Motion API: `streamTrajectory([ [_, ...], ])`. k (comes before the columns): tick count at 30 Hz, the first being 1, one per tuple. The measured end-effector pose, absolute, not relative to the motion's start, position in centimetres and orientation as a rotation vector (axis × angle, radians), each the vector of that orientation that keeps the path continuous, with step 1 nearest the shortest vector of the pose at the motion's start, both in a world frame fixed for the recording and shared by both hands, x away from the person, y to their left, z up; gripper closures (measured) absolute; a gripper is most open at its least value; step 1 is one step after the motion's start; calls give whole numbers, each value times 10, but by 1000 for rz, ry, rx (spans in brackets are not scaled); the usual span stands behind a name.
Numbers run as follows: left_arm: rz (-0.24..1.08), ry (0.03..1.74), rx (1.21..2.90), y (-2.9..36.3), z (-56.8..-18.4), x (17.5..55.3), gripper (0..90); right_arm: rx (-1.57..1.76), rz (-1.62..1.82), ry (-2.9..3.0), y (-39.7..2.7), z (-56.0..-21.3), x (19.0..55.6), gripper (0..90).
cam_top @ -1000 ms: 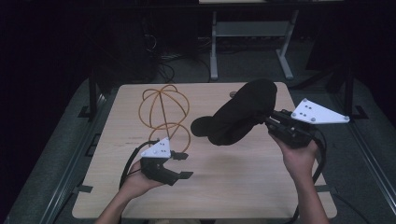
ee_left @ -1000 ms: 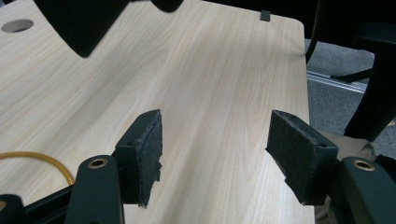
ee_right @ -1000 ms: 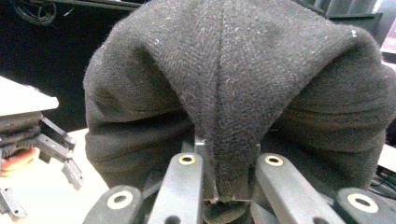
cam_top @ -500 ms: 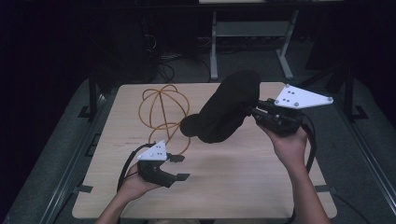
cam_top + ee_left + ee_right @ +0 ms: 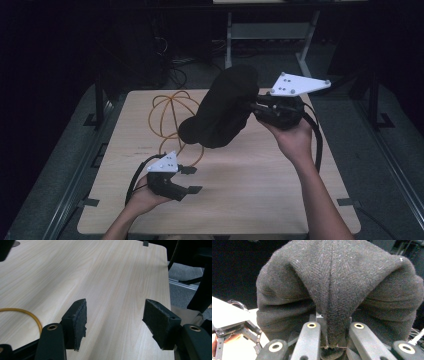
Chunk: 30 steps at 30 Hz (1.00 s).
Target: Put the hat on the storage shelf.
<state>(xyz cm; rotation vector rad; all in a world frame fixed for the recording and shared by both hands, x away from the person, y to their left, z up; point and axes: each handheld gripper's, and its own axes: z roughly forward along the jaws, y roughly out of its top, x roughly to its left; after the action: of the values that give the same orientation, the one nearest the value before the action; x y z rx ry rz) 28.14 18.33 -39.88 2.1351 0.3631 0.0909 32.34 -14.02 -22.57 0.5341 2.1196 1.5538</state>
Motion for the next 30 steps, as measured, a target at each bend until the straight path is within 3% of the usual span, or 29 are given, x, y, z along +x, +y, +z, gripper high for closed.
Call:
streamTrajectory([
  [30,91,322,2136,180,-404,280,349,431,1443,2357,-50,-182,408,837],
])
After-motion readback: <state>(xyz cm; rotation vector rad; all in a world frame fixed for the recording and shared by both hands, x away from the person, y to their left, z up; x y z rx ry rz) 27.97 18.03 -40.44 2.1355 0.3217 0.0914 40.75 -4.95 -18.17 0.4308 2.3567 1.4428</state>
